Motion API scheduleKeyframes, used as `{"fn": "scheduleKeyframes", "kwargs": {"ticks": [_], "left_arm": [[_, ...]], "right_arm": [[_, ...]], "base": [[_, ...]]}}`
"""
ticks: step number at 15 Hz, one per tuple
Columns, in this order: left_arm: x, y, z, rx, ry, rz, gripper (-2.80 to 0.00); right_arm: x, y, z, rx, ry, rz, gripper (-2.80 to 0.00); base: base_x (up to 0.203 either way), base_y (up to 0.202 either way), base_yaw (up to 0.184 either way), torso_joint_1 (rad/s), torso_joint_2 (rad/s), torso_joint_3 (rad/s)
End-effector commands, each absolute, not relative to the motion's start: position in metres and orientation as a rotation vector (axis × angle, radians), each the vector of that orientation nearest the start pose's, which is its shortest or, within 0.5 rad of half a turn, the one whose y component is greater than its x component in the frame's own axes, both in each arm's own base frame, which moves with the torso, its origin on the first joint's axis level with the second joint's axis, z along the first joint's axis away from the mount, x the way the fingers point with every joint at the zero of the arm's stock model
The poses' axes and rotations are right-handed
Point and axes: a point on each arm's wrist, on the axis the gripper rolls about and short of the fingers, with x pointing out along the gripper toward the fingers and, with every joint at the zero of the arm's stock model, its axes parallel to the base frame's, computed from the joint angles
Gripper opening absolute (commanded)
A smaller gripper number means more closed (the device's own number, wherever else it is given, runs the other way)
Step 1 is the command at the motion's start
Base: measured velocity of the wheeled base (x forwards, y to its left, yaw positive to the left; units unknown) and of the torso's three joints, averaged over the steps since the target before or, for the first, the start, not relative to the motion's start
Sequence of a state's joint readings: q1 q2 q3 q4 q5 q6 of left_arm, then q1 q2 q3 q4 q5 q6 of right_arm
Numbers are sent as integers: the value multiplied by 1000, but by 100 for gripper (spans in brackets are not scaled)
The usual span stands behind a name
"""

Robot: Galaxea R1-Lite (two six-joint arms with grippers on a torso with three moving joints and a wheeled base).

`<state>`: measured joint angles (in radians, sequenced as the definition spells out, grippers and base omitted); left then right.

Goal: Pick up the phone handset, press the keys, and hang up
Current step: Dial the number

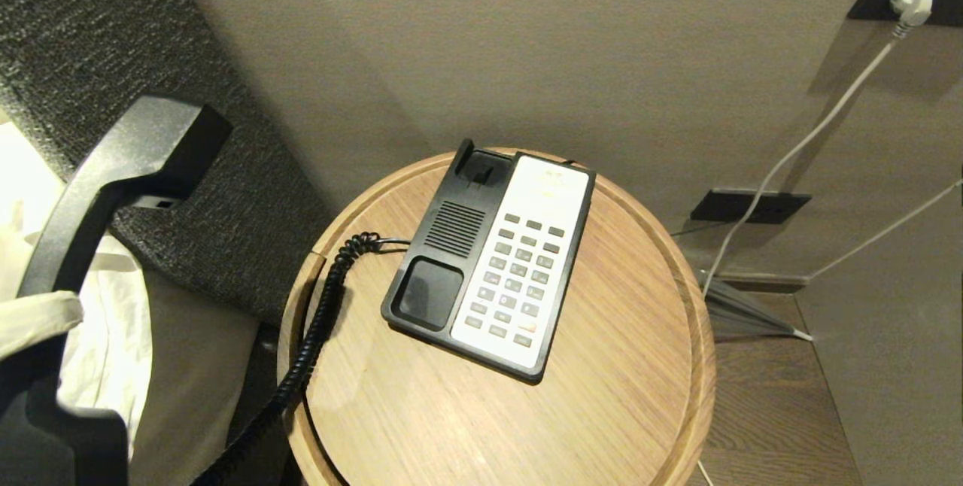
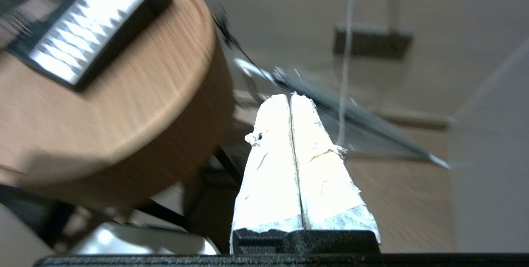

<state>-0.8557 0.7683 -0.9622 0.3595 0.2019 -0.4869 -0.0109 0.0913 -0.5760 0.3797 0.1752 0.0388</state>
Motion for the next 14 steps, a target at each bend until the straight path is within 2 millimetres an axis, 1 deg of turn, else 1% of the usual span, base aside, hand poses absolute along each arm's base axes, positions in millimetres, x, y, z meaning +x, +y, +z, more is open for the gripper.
{"fn": "scheduleKeyframes", "kwargs": {"ticks": [1,2,4,6,7,8,9,10,12,14], "left_arm": [[32,-30,298,-388,303,-604,-280],[32,-30,300,-395,291,-611,-280],[32,-31,301,-399,283,-611,-280],[34,-32,301,-397,286,-610,-280],[34,-32,301,-397,286,-610,-280],[33,-32,300,-400,286,-613,-280],[33,-31,300,-404,289,-615,-280],[33,-31,299,-402,291,-615,-280],[32,-31,298,-406,292,-616,-280],[32,-31,298,-407,293,-616,-280]], "right_arm": [[-35,5,230,59,38,208,-280],[-10,6,240,74,116,233,-280],[47,7,253,110,272,297,-280],[96,10,257,123,369,363,-280],[120,17,256,116,404,407,-280],[136,29,257,99,412,458,-280],[148,44,257,75,406,498,-280],[156,59,258,53,396,532,-280],[161,88,258,28,396,586,-280],[164,118,263,56,404,636,-280]], "base": [[0,0,0,0,0,0],[0,0,0,0,0,0],[0,0,0,0,0,0],[0,0,0,0,0,0],[0,0,0,0,0,0],[0,0,0,0,0,0],[0,0,0,0,0,0],[0,0,0,0,0,0],[0,0,0,0,0,0],[0,0,0,0,0,0]]}}
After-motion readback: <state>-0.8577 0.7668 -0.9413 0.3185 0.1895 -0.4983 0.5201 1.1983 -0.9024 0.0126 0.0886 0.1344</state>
